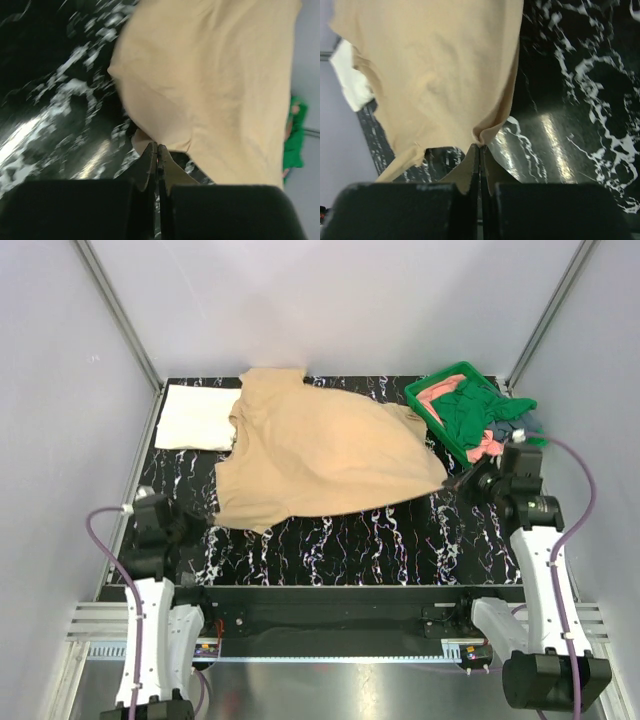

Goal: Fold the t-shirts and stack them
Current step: Flatten the tshirt out

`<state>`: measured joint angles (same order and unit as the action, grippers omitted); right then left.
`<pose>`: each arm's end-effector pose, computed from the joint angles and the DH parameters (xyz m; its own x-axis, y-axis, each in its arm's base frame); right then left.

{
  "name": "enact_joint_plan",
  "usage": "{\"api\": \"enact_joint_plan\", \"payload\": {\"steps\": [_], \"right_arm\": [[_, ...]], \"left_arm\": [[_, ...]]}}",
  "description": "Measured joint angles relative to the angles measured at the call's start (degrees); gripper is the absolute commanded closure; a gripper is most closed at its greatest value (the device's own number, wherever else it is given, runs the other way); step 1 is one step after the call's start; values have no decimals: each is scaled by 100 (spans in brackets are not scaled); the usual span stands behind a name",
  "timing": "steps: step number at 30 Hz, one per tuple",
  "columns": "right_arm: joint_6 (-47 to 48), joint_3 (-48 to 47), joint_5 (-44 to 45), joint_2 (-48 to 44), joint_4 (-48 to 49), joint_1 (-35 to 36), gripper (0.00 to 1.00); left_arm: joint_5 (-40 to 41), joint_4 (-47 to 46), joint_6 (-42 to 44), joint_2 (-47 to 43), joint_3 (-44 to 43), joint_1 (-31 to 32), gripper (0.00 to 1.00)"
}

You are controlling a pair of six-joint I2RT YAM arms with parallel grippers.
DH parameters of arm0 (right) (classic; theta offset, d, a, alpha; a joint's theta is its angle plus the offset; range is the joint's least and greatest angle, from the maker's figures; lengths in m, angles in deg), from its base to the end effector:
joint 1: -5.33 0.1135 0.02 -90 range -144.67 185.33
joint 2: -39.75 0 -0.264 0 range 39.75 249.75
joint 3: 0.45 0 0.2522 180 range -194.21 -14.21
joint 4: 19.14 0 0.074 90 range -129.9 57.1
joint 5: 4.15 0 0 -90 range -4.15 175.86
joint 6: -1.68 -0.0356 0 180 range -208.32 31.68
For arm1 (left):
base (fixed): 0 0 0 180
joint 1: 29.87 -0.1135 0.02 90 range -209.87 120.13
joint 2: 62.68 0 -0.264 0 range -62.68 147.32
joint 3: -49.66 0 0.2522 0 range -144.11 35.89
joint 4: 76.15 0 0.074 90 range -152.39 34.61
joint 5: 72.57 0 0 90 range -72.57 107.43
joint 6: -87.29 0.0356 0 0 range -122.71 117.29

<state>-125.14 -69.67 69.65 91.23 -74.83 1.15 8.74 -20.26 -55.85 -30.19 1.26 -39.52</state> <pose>0.1813 -0.0033 0.3304 -0.5805 0.6195 -0.5284 0.2480 0.7527 0.6099 0.1227 0.0154 0.2543 -0.3387 -0.8599 -0.3820 -0.5377 0.5101 -0.6713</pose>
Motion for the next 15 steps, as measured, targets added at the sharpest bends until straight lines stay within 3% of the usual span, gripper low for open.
{"api": "enact_joint_plan", "payload": {"steps": [3, 8, 15], "right_arm": [[2, 807, 26, -118, -33, 0, 100], [-160, 1613, 262, -227, -181, 0, 100], [-557, 1731, 682, -376, -380, 0, 100]], "left_arm": [[122, 452, 20, -522, 540, 4, 100], [448, 531, 131, -748, 549, 4, 100], [955, 579, 192, -684, 28, 4, 100]]}}
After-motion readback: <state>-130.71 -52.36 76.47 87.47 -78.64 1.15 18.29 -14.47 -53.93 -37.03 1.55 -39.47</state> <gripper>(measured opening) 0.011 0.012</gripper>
